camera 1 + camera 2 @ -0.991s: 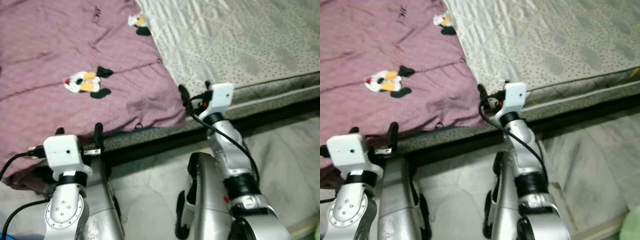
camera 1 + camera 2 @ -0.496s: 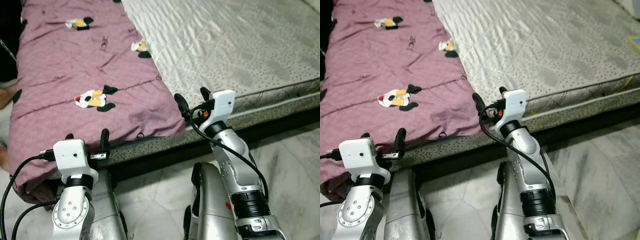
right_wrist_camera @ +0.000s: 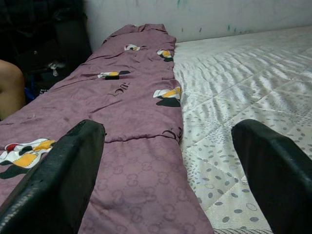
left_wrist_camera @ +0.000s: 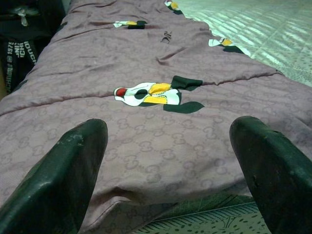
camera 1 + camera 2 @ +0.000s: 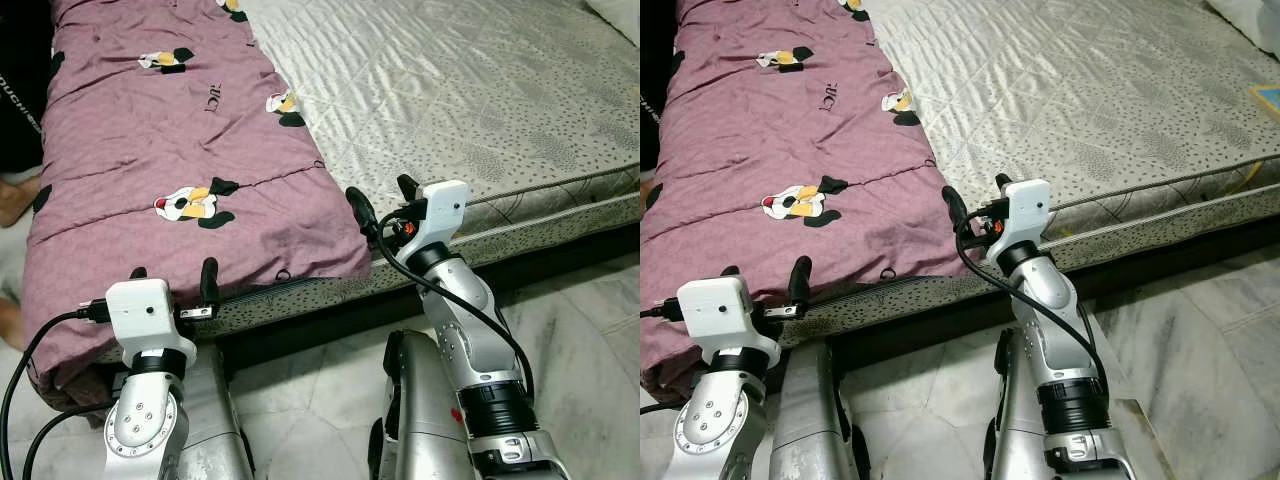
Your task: Clean up the room
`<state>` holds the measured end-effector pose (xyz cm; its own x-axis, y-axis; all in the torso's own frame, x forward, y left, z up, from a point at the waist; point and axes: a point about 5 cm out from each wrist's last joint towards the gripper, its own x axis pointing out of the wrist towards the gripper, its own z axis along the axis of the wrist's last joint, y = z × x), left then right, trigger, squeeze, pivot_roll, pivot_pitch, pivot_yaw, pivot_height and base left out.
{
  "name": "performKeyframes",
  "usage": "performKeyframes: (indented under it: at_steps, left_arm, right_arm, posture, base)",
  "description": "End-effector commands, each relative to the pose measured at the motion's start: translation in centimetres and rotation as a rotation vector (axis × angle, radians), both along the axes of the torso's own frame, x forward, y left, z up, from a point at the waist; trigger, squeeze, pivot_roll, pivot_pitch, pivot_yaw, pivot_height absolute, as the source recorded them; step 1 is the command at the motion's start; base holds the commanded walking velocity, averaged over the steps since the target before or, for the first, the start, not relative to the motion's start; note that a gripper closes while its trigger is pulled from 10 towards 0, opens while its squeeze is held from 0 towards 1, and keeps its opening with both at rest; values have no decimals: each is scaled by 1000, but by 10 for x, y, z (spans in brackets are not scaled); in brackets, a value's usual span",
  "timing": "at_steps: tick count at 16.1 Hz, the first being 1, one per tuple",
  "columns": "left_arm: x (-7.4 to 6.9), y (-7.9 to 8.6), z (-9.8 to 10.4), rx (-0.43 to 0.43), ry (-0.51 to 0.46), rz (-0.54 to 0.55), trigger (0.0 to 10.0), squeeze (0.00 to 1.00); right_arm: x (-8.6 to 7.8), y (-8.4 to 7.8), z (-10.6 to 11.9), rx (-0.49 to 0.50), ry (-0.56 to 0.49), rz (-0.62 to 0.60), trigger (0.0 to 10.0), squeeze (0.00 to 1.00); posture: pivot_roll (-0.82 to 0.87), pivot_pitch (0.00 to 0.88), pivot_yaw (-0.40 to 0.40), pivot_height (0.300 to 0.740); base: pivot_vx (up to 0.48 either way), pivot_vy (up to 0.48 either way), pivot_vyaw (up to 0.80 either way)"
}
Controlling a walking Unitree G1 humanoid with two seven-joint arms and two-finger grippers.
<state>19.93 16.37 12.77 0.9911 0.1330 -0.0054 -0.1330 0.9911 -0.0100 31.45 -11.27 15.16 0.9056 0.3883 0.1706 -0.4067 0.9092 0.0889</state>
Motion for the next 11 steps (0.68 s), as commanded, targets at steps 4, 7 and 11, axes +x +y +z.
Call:
performKeyframes:
  at_steps: [4, 7, 11]
  left_arm:
    - [0, 0, -2, 7, 7, -4, 10000, 0]
    - [31, 17, -14, 53, -40, 37, 10000, 0]
    - [36, 11, -13, 43, -48, 12, 10000, 0]
  right_arm:
    - [-1, 2, 3, 4, -7, 14, 10000, 0]
    - [-15, -8, -33, 17, 119, -122, 10000, 0]
    - [-1, -16, -23, 7, 88, -135, 10000, 0]
  posture:
    - [33, 69, 18, 495]
    - [2, 0, 18, 510]
    - [-3, 0, 17, 565]
  base:
    - [0, 0, 0]
    - [0, 0, 0]
    - [0, 0, 0]
